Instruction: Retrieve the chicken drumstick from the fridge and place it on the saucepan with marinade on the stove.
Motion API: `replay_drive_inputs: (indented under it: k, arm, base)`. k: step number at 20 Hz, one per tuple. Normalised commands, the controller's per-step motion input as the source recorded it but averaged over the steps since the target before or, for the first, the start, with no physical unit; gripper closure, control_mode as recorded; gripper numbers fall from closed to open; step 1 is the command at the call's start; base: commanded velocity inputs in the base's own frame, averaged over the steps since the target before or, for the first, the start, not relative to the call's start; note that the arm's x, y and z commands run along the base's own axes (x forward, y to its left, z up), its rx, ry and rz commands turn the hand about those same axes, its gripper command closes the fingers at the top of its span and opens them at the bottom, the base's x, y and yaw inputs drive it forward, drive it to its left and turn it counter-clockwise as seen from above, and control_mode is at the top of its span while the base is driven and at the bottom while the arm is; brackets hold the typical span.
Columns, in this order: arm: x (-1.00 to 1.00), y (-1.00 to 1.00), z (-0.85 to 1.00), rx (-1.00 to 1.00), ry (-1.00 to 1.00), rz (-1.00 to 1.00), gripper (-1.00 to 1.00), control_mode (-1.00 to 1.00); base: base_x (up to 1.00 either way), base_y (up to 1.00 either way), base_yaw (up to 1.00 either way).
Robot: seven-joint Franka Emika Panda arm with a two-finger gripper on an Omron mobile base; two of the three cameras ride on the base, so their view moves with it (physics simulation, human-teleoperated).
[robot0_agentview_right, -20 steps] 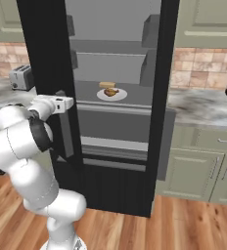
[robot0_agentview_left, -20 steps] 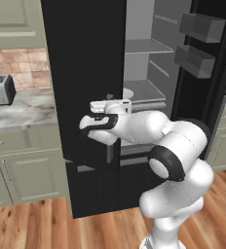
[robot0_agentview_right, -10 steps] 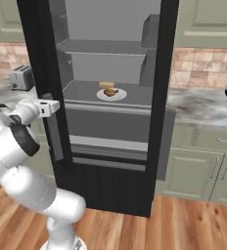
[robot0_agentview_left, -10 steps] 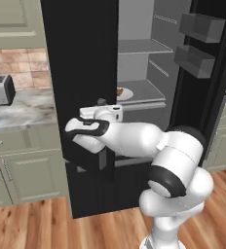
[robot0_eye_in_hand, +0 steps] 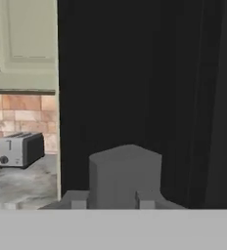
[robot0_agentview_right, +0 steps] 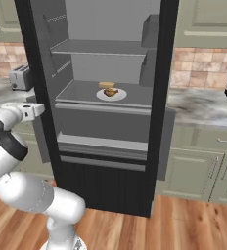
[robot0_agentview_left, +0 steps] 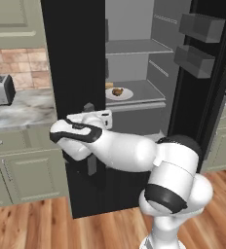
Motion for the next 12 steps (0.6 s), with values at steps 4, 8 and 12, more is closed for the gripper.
replay_drive_inputs:
  k: [4,8,12]
  arm:
    - [-0.32,0.53,0.0,-0.02,0.0,0.0,1.0,-1.0]
    - [-0.21,0.41,0.0,-0.02,0.0,0.0,1.0,-1.0]
    - [0.0,0.0,0.0,0.0,0.0,0.0,1.0,-1.0]
  base:
    - [0.0,0.0,0.0]
    - [0.0,0.0,0.0]
    - [0.0,0.0,0.0]
